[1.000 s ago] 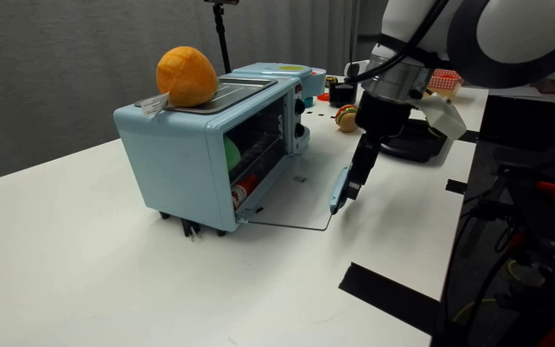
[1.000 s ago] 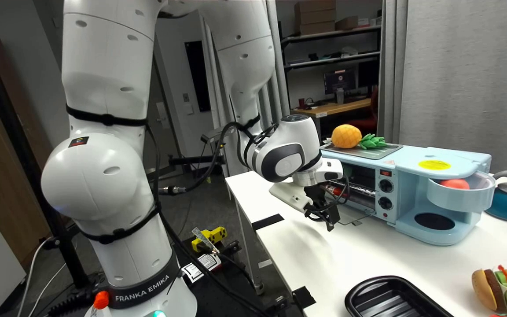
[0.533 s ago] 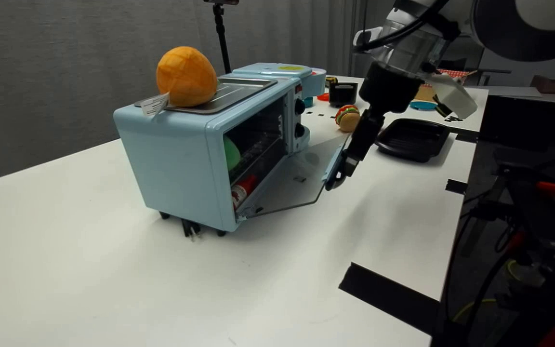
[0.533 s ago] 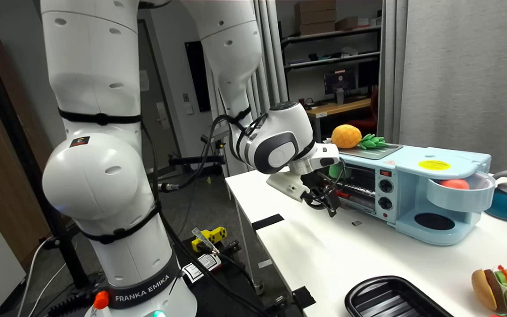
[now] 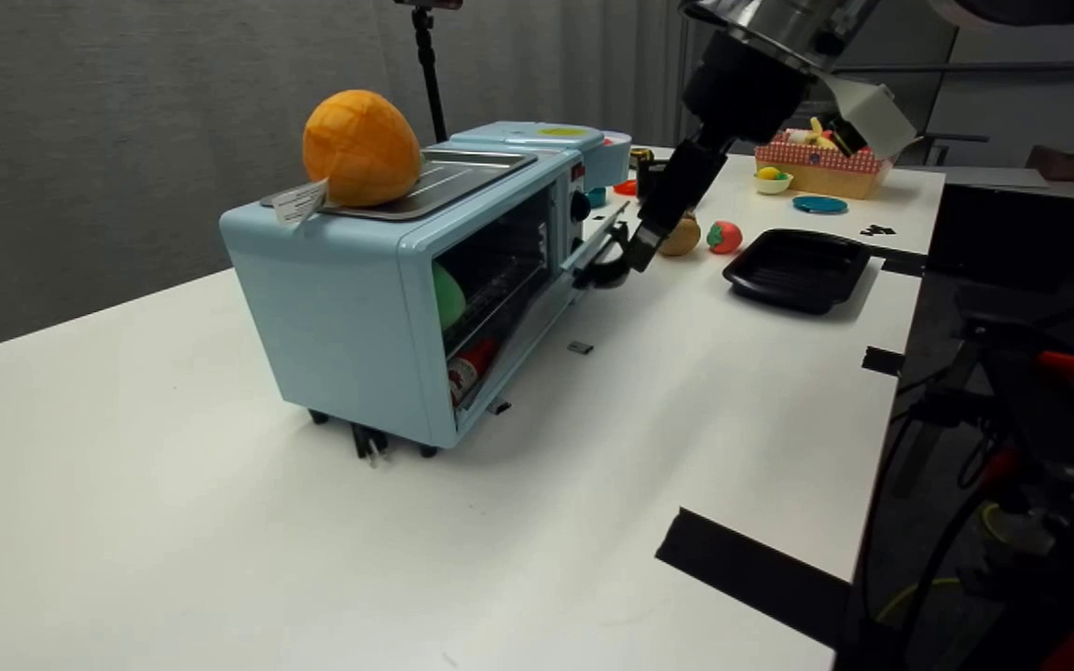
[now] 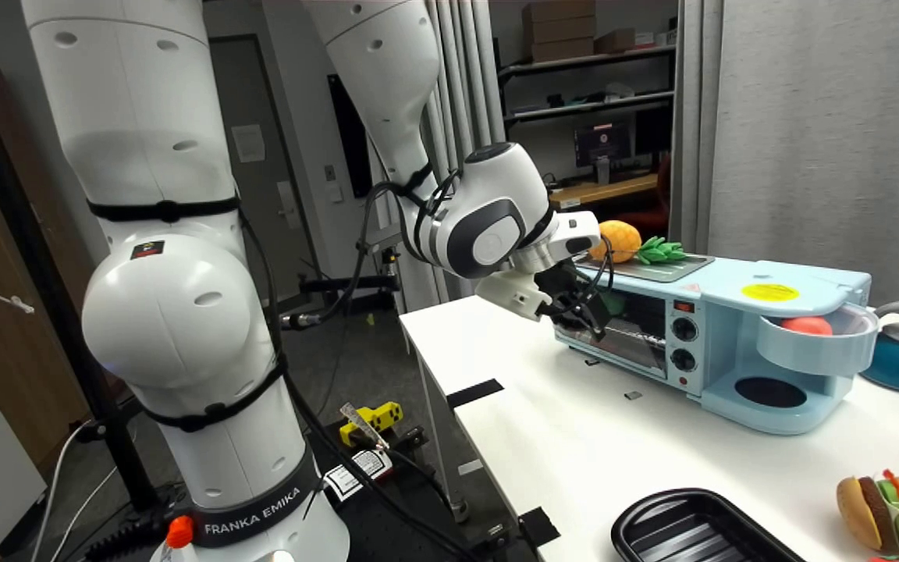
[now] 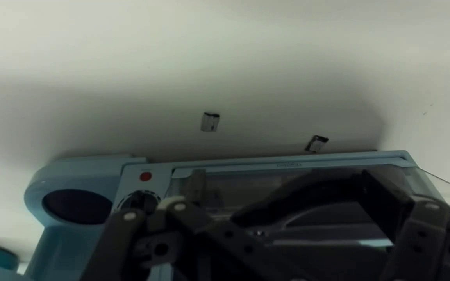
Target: Close the oven door
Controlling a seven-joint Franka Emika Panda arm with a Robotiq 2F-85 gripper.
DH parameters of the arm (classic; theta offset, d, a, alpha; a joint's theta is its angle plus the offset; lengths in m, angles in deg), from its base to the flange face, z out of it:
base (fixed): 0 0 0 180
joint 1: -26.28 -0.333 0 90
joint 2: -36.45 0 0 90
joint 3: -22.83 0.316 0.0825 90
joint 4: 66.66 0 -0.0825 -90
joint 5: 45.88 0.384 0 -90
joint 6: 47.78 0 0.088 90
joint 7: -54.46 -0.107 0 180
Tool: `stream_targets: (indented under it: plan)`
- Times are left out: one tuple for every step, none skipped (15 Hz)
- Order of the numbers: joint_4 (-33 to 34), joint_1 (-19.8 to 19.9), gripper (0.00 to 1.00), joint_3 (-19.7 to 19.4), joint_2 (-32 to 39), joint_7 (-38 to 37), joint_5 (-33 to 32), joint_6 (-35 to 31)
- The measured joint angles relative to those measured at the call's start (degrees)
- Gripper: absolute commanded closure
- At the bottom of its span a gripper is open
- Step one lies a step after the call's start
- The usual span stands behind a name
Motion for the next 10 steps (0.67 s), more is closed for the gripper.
stream_targets:
  plan:
    - [0.27,-0.27,0.00,-0.08,-0.59,-0.09,0.00,0.00]
    - [0.64,-0.65,0.00,-0.24,-1.03,-0.10,0.20,0.00]
    - [1.20,-1.14,0.00,-0.50,-1.29,-0.10,0.36,0.00]
    - [1.92,-1.68,0.00,-0.88,-1.35,-0.10,0.40,0.00]
    - [2.74,-2.22,0.00,-1.31,-1.34,-0.10,0.42,0.00]
    - [3.58,-2.78,0.00,-1.78,-1.30,-0.10,0.43,0.00]
    - [4.38,-3.39,0.00,-2.32,-1.28,-0.10,0.44,0.00]
    - [5.11,-4.03,0.00,-2.88,-1.25,-0.10,0.44,0.00]
    - [5.80,-4.74,0.00,-3.54,-1.22,-0.10,0.44,0.00]
    - [6.42,-5.41,0.00,-4.26,-1.16,-0.10,0.44,0.00]
